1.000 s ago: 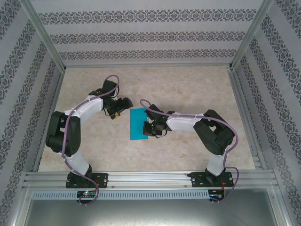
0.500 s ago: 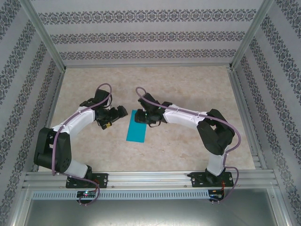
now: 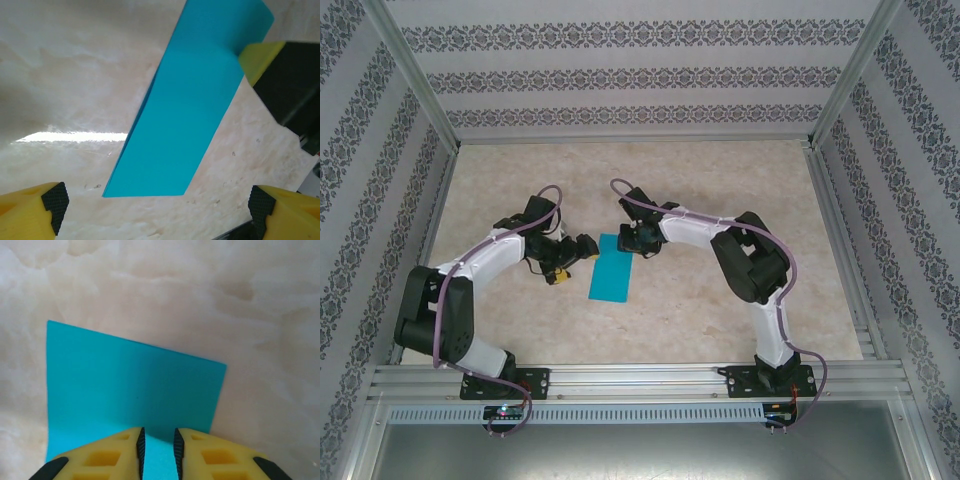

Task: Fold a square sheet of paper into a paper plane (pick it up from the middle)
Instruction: Fold the triangle a second time at the center of the table.

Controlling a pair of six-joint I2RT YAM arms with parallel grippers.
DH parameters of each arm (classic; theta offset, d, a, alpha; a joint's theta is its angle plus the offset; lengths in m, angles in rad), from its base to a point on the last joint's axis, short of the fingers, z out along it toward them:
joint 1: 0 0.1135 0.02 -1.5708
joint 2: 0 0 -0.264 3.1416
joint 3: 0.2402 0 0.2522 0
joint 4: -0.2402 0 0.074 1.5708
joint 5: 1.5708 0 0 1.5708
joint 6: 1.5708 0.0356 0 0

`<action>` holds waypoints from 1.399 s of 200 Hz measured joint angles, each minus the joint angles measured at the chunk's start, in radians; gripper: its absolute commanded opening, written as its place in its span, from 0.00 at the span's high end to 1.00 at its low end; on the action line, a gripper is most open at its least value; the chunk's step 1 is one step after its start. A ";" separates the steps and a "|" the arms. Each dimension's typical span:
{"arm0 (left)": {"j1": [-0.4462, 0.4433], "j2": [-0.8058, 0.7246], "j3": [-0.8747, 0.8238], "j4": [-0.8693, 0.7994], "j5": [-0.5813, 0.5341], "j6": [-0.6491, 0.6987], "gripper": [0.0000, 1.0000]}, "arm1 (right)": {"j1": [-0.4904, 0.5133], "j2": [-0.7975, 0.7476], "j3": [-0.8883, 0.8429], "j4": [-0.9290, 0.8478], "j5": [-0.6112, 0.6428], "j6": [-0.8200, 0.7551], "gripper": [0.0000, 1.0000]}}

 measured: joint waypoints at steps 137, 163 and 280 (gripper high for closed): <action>-0.181 0.047 -0.066 0.019 -0.070 -0.077 0.39 | -0.067 0.028 0.003 0.039 -0.097 0.001 0.80; -0.199 0.060 -0.067 0.029 -0.098 -0.090 0.39 | -0.074 0.028 -0.003 0.050 -0.116 0.005 0.80; -0.201 0.122 -0.039 0.026 -0.132 -0.102 0.57 | -0.082 0.027 -0.019 0.076 -0.141 0.024 0.83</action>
